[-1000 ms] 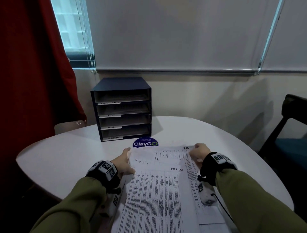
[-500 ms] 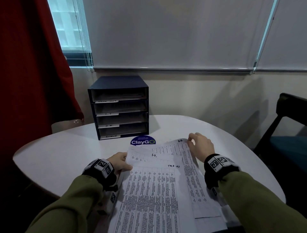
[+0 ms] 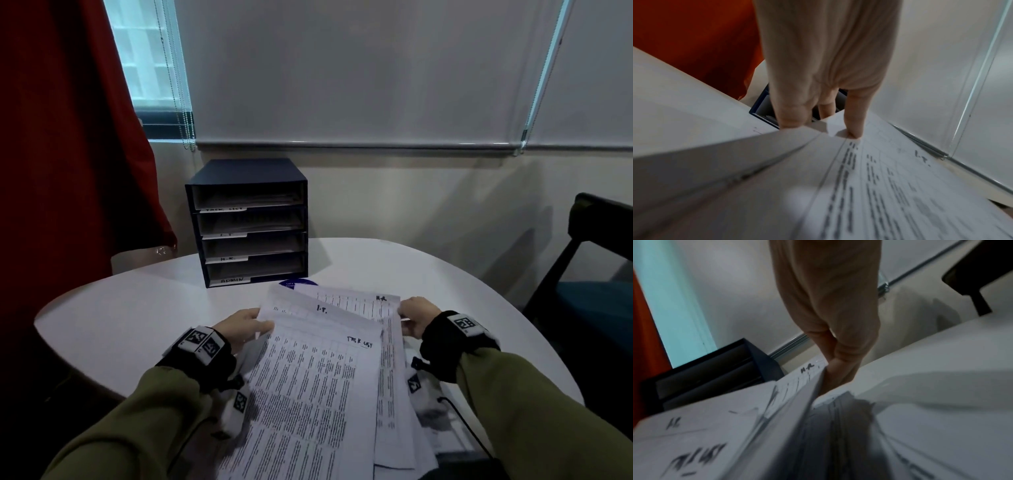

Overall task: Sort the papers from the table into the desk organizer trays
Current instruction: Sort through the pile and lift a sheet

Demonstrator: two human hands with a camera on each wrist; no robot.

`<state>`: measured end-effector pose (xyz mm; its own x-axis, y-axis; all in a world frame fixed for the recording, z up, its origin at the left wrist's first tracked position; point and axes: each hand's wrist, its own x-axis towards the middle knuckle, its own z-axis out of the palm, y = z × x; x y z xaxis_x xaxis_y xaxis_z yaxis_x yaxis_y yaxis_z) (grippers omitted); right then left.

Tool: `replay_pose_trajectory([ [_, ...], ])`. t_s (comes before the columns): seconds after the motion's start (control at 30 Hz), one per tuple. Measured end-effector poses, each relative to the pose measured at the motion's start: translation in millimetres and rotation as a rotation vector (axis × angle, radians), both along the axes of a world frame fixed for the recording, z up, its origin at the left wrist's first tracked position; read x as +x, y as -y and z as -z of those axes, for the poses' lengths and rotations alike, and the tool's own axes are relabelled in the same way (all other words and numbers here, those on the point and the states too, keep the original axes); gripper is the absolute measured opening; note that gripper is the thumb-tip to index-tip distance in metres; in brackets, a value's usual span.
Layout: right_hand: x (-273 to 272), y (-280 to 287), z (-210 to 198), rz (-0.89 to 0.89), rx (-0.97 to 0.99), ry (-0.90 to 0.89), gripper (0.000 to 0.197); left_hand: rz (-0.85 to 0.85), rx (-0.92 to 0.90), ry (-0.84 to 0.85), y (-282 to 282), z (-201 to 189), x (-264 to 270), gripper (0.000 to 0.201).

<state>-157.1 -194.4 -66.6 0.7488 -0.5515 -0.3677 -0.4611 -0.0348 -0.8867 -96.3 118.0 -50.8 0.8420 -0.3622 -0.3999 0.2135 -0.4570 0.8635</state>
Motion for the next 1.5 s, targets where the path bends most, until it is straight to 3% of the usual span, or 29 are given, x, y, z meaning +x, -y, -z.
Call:
replay_pose_trajectory([
  [0.13, -5, -18, -13, -0.131, 0.037, -0.060, 0.023, 0.003, 0.016, -0.034, 2, -5, -4, 0.007],
  [0.23, -10, -27, -17, -0.239, 0.040, -0.176, 0.019, 0.029, 0.101, -0.023, -5, 6, 6, 0.029],
  [0.27, -14, -28, -17, -0.287, 0.037, -0.218, 0.018, 0.038, 0.125, -0.018, -7, 10, 8, 0.025],
  [0.33, -17, -26, -15, -0.354, -0.036, -0.270, 0.014, 0.038, 0.160, -0.009, -12, 15, 6, 0.008],
  [0.47, -11, -28, -20, -0.397, -0.325, -0.344, 0.017, 0.069, 0.228, -0.024, -20, 19, -2, 0.031],
  [0.5, -9, -29, -18, -0.403, -0.402, -0.329, 0.020, 0.073, 0.238, -0.027, -20, 18, -3, 0.033],
  [0.63, -2, -32, -8, -0.385, -0.343, -0.227, 0.042, 0.055, 0.223, -0.018, -20, 19, -4, 0.038],
  [0.8, 19, -38, -2, -0.426, -0.627, -0.218, 0.041, 0.050, 0.133, -0.053, -19, 21, -6, 0.036],
  [0.93, 29, -43, 3, -0.369, -0.760, -0.150, 0.018, 0.043, 0.044, -0.057, -21, 26, -5, 0.040],
  [1.0, 28, -44, 0, -0.346, -0.748, -0.054, 0.006, 0.049, 0.030, -0.061, -23, 31, 1, 0.040],
  [1.07, 28, -42, -3, -0.334, -0.691, 0.041, 0.018, 0.067, 0.041, -0.044, -24, 32, 4, 0.036],
  [1.17, 26, -35, -8, -0.268, -0.665, 0.194, 0.009, 0.018, 0.063, 0.080, -21, 33, 13, 0.022],
  [1.27, 22, -26, -17, -0.141, -0.664, 0.361, 0.006, -0.008, 0.193, 0.349, -16, 29, 22, 0.012],
  [1.4, 15, -12, -44, 0.096, -0.541, 0.621, 0.007, -0.109, 0.420, 0.688, -5, 22, 23, 0.030],
  [1.5, 11, -4, -63, 0.147, -0.445, 0.720, 0.016, -0.124, 0.434, 0.864, -1, 18, 19, 0.021],
])
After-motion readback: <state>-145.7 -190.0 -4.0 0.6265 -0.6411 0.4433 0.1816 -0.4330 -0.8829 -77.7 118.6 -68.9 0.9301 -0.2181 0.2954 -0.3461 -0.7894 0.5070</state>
